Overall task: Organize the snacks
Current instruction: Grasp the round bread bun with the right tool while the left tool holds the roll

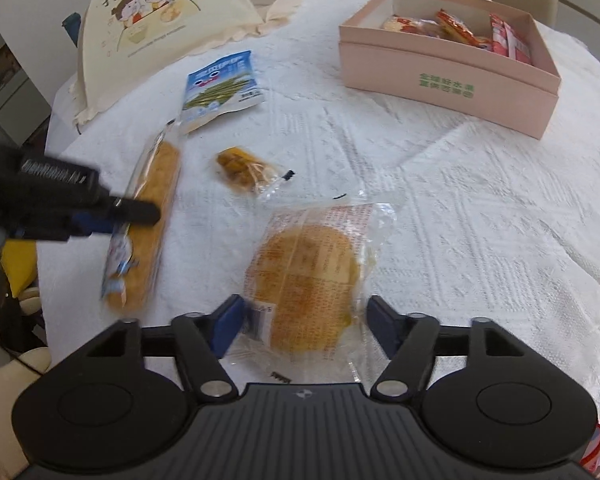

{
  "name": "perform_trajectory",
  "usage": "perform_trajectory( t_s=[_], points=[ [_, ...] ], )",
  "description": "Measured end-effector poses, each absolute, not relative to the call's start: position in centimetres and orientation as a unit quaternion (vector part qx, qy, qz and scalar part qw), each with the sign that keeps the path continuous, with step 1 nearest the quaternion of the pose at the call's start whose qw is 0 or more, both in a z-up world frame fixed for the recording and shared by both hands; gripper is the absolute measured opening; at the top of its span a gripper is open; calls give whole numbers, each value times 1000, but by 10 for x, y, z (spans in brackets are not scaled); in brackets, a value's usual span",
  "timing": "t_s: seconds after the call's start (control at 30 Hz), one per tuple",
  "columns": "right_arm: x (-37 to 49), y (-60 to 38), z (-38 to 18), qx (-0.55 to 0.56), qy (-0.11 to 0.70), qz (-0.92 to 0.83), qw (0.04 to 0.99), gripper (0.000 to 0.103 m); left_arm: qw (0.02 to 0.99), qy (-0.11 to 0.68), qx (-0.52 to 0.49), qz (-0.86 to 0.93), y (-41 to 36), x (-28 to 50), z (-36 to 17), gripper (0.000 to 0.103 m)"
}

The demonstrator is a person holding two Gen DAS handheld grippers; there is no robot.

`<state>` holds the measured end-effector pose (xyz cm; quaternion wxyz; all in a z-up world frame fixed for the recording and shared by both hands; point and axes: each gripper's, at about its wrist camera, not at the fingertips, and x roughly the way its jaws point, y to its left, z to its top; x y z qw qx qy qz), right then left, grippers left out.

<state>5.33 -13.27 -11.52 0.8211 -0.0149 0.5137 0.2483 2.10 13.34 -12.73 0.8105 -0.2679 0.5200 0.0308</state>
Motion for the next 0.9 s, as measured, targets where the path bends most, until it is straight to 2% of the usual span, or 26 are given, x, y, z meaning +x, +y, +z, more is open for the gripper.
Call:
perform_trajectory(
  t_s=[0.27,0.47,0.73,0.9],
  points=[
    [55,-102,-120,-82,516,254,814,84,790,555,-259,13,135,5,-130,32],
    [61,-74,-120,-129,525,200,818,84,781,557,-282,-7,145,5,-136,33],
    [71,-68,-113,-138,559,249,779,84,769,549,-326,15,147,-1,-141,33],
    [77,-70,-111,-179,535,321,760,84,776,524,-347,58,142,-1,-143,34]
  ],
)
